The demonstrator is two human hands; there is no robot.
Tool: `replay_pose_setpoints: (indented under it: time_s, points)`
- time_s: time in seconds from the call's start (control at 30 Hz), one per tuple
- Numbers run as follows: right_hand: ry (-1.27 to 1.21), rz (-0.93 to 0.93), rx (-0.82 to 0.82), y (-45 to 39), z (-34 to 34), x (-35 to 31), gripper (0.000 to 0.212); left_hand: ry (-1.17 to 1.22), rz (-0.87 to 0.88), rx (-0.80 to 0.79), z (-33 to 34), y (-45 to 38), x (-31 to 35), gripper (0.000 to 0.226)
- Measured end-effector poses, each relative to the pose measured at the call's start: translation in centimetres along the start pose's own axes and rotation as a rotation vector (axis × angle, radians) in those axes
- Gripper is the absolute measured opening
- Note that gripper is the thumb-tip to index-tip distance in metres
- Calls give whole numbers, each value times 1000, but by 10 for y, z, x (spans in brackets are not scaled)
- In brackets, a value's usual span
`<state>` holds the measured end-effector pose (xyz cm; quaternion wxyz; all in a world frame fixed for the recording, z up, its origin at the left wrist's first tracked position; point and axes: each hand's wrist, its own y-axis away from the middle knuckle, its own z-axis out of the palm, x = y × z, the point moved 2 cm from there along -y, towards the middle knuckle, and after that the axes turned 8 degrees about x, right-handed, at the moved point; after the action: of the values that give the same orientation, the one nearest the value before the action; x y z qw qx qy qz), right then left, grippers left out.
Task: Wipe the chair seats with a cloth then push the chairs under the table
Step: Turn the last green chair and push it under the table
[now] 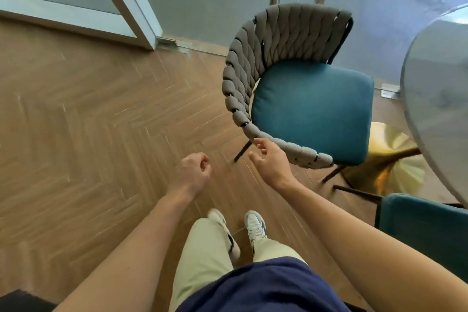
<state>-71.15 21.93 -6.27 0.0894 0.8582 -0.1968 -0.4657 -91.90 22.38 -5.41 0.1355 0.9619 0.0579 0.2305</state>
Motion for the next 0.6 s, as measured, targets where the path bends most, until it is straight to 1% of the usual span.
replay_pose_setpoints:
  time_s: [0.1,0.17,0.33,0.5,0.6]
  points:
    - [-7,47,41,-45,23,-26,44,-16,34,-9,-20,-62,-17,20]
    - [12,76,79,-76,41,-41,44,-45,97,-16,-32,-106,-26,22]
    - [59,214,184,-140,80,-78,49,-212,380,-68,-71,-210,-29,29]
    - [38,353,219,-177,107,-97,50,-334,554,-156,-98,-299,-14,31]
    - [3,424,261,-197,119,-103,50,-421,776,-171,-100,-340,10,31]
